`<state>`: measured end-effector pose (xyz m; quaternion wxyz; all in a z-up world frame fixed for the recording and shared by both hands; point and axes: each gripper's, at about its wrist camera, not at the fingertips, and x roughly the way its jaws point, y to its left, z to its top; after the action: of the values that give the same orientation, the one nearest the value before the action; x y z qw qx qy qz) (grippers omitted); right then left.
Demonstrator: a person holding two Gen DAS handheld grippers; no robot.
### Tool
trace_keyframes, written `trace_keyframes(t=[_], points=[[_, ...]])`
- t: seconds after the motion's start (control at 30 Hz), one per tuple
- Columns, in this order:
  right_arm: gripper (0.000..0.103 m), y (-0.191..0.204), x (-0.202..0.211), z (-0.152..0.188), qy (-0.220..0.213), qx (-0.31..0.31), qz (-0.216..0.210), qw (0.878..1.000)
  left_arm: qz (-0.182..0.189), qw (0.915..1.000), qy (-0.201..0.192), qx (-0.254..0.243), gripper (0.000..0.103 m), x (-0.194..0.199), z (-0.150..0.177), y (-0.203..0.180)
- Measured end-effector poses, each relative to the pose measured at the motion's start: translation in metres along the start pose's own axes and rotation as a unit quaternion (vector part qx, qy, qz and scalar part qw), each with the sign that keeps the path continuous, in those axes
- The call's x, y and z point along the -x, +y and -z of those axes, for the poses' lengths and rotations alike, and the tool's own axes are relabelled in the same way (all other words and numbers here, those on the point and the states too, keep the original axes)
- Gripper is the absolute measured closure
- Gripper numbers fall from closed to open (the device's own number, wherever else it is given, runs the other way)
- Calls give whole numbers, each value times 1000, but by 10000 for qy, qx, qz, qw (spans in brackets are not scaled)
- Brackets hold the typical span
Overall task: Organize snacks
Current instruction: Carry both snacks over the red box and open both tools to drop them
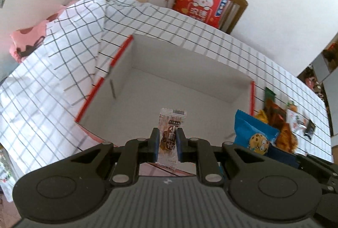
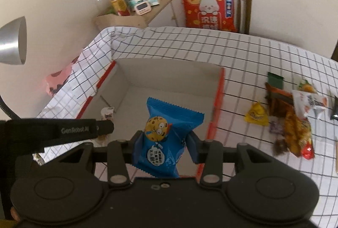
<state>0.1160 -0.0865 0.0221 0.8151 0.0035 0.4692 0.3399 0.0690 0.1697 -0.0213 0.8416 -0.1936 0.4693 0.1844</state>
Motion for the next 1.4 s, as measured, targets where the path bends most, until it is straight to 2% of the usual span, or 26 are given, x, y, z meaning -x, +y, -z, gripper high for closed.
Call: trace_keyframes(t=[0.27, 0.57, 1.0, 1.4], points=[[61, 17, -40, -3, 147, 117, 259, 9995, -230, 9995, -44, -199, 87, -25, -13, 16], [61, 15, -78, 1, 383, 126, 466, 9981, -308, 9985, 173, -424, 87, -58, -16, 18], [61, 17, -109, 7, 667, 365, 566, 9955, -341, 9962, 523, -601, 87, -92, -11, 14], [57, 18, -113, 12, 804, 335, 543, 9947, -396, 9952, 510, -735, 86, -92, -3, 14]])
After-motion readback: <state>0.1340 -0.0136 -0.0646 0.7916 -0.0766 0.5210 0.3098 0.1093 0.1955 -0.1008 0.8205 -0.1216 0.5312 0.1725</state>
